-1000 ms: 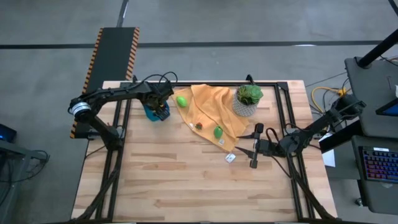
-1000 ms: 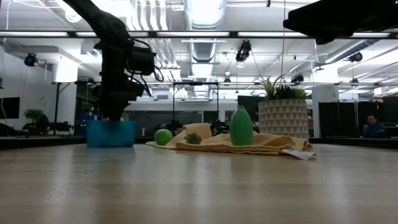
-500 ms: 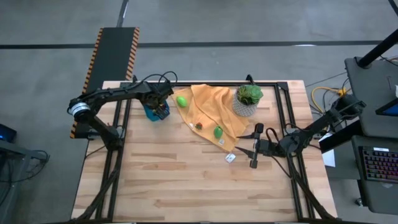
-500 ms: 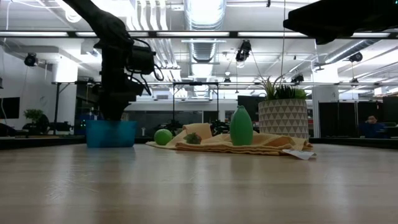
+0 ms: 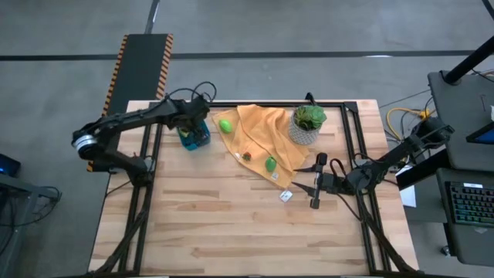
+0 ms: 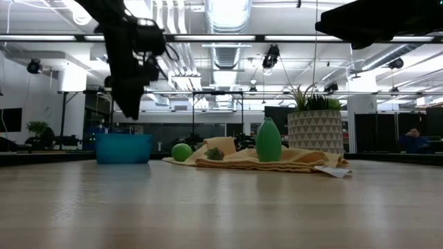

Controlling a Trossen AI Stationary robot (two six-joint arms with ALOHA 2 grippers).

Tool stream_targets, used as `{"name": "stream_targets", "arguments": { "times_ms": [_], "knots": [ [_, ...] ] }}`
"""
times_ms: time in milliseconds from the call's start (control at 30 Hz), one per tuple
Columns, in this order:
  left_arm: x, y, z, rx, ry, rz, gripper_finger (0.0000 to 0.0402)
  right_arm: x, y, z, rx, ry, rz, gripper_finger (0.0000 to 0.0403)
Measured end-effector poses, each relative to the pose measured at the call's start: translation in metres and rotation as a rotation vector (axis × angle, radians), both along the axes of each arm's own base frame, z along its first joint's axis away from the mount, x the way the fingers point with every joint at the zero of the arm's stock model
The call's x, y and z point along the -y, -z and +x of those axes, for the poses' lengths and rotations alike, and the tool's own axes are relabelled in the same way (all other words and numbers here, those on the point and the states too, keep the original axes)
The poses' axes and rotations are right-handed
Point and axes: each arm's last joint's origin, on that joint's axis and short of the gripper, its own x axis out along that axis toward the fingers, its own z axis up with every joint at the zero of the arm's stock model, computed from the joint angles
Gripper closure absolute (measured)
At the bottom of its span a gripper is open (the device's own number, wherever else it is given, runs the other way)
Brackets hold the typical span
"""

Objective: Pick and placing Produce into tupperware
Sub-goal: Put the strawberry into the blue bin

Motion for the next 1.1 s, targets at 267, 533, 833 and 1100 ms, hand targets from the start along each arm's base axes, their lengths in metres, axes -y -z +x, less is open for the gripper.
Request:
{"name": "stream_targets", "arguments": {
  "times_ms": [267,533,833,1100],
  "knots": [
    [0.036,-0.052,-0.006,0.411,0.278,0.013,0.0107,0.0,0.0,0.0,0.0,0.0,0.0,0.0216],
    [0.074,-0.081,0.009,0.802,0.542,-0.008,0.0107,0.0,0.0,0.0,0.0,0.0,0.0,0.0216],
    [0.104,-0.044,0.047,0.837,0.79,0.135,0.0107,0.0,0.0,0.0,0.0,0.0,0.0,0.0216],
    [0.124,-0.007,0.068,0.625,0.836,0.406,0.012,0.0,0.0,0.0,0.0,0.0,0.0,0.0216]
  ]
}}
